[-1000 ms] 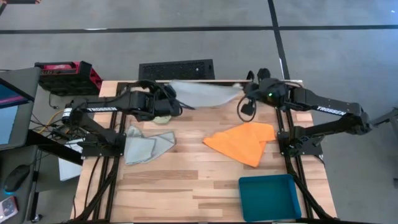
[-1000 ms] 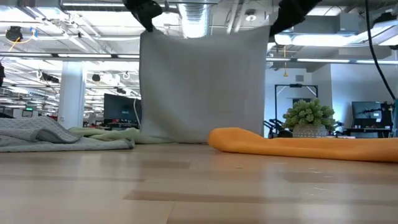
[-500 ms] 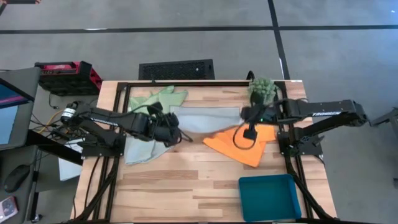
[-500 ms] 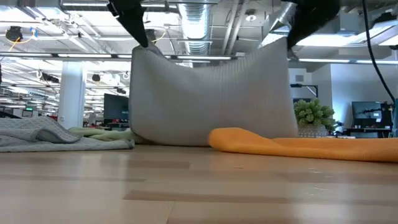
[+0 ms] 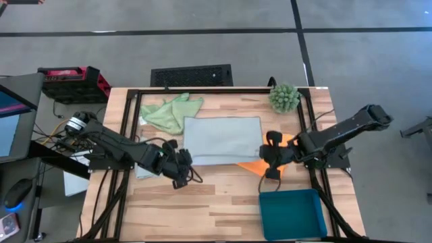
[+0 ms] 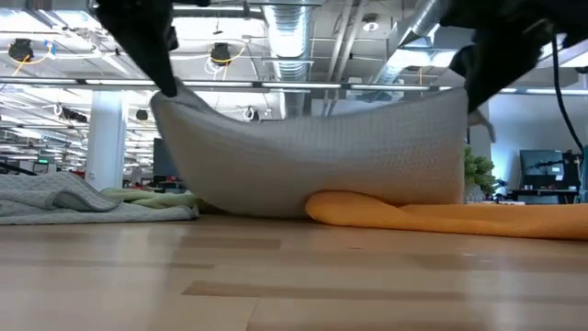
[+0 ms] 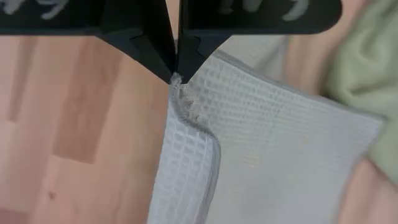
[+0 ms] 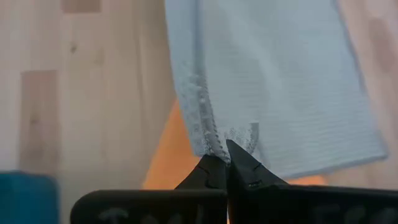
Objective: Fold microfiber towels
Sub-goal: Fold the bottom gray towel
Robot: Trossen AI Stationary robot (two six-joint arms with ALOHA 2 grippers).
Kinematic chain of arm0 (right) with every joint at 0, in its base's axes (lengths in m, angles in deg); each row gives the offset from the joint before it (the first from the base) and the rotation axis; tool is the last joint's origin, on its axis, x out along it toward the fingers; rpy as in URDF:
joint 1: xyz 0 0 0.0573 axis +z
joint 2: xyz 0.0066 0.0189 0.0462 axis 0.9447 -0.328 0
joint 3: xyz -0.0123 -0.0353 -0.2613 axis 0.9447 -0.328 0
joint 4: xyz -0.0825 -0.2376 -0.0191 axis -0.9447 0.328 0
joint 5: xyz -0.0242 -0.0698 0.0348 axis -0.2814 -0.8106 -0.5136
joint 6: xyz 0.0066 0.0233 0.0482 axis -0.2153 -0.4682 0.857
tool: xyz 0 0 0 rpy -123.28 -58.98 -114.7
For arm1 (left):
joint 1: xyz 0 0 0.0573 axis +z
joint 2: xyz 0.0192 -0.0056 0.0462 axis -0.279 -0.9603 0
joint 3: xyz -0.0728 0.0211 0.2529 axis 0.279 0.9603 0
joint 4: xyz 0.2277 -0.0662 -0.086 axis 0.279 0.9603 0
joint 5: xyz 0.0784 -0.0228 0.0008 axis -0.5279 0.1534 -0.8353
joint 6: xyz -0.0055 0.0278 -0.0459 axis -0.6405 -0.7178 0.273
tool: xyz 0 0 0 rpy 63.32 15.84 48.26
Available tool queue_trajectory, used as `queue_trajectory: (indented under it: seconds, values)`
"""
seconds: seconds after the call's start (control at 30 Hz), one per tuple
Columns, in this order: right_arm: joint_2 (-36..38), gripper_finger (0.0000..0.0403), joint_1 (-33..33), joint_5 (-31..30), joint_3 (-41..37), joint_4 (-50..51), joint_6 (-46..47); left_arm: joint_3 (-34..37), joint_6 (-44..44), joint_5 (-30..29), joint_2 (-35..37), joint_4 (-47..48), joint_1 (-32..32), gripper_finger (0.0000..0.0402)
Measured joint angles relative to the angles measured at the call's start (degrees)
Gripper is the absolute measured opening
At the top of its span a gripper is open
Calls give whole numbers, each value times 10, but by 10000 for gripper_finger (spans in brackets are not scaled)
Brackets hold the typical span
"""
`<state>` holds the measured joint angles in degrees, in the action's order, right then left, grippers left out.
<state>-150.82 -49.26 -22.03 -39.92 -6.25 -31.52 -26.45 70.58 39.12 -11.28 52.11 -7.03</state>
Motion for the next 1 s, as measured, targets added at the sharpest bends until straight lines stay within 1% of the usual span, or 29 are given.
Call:
queue_trajectory:
  seconds: [0.13,0.3,0.47,0.6,0.67,0.83,1.0]
  values:
    - [-23,5,38,-1,-8,-2,55,27,34,31,0,-35,-20,0]
    - [-50,5,77,5,-8,-11,97,35,70,46,-3,-41,-40,0]
    - [-66,6,97,15,-8,-11,130,35,74,72,-3,-59,-51,0]
    - [-73,6,97,15,-8,-14,131,34,72,71,-3,-64,-50,0]
    - [-72,6,89,13,-8,-15,129,34,70,63,-3,-63,-46,0]
    - [-73,6,59,-3,-8,-15,102,34,74,8,-3,-62,-31,0]
    - [-73,6,11,-25,-8,-15,91,34,87,-42,-3,-61,-14,0]
